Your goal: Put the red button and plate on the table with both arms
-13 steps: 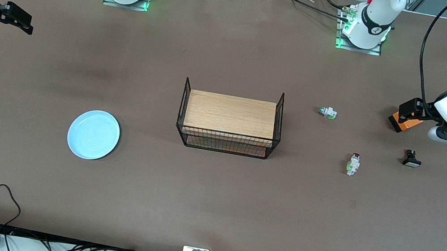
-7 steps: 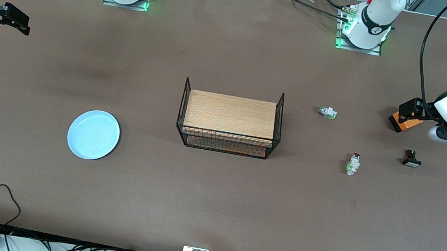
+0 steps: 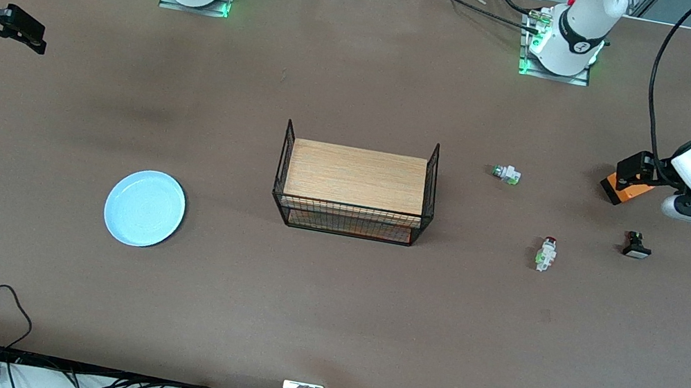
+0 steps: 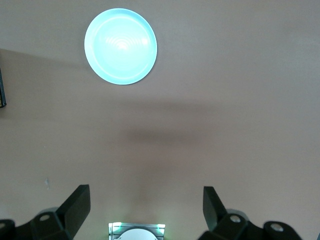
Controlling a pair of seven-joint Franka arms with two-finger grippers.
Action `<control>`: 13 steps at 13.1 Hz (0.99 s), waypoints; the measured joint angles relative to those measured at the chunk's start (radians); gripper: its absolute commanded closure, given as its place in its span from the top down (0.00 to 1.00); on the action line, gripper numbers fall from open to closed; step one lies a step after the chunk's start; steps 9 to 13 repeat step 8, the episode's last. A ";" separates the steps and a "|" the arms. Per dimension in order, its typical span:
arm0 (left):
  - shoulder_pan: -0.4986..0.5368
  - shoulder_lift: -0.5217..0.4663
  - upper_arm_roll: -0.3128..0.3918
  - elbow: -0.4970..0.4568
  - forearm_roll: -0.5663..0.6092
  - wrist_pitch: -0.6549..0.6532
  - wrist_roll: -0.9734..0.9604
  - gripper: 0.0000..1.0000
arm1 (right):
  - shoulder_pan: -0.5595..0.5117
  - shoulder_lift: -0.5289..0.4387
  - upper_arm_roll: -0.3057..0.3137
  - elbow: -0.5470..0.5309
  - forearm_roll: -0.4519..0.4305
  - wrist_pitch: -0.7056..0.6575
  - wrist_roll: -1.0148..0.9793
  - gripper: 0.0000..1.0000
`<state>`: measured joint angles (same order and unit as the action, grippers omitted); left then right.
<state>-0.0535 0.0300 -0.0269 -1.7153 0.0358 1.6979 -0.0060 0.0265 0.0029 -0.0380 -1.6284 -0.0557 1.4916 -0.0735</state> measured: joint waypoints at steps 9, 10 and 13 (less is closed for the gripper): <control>0.000 0.000 0.000 0.000 0.000 0.000 0.000 1.00 | 0.008 0.000 0.008 0.000 0.000 -0.048 0.000 1.00; 0.000 0.000 0.000 0.000 0.000 0.000 0.000 1.00 | 0.008 0.000 0.008 0.000 0.000 -0.048 0.000 1.00; 0.000 0.000 0.000 0.000 0.000 0.000 0.000 1.00 | 0.008 0.000 0.008 0.000 0.000 -0.048 0.000 1.00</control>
